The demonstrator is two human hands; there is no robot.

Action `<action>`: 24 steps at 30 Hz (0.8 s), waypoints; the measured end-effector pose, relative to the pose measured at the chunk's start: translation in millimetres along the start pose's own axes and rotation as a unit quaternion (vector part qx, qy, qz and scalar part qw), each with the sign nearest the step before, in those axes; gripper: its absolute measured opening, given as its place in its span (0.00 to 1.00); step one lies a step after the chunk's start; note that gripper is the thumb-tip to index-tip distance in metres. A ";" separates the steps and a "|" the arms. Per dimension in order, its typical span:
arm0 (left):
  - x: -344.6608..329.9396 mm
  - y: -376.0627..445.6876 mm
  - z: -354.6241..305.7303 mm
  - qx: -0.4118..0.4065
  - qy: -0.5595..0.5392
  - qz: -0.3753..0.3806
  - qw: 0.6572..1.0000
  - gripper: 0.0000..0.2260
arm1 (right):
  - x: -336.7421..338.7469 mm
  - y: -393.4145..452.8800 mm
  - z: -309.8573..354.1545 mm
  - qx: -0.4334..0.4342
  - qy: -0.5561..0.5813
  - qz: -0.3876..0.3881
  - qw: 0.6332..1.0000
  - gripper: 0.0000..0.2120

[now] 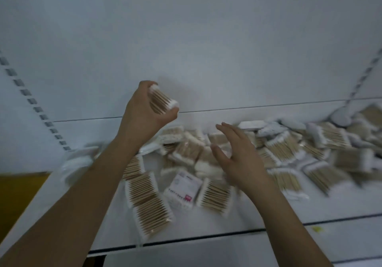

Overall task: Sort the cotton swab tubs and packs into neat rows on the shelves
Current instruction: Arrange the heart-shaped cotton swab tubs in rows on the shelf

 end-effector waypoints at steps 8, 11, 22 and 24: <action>-118.8 -11.3 -43.9 -0.073 -0.068 0.113 0.989 0.31 | 66.6 -50.1 -79.2 -0.090 -0.049 -0.051 0.993 0.22; -155.5 -13.2 -63.0 -0.089 -0.070 0.136 0.984 0.31 | 88.6 -62.2 -104.7 -0.108 -0.060 -0.065 0.990 0.22; -308.2 -9.2 -133.3 -0.143 -0.073 0.212 0.964 0.32 | 154.9 -50.4 -251.3 -0.140 -0.087 -0.088 0.982 0.27; -339.3 -2.2 -138.6 -0.160 -0.046 0.211 0.963 0.35 | 164.3 -35.0 -287.3 -0.150 -0.085 -0.074 0.982 0.30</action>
Point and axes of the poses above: each hand's wrist, its own y-axis towards the middle knuckle, its own x-axis out of the back of the hand, z = x × y, the point moved 4 cm from there along y, towards the middle knuckle, and after that the axes turned 13 degrees about -y, right-handed, at the moved point
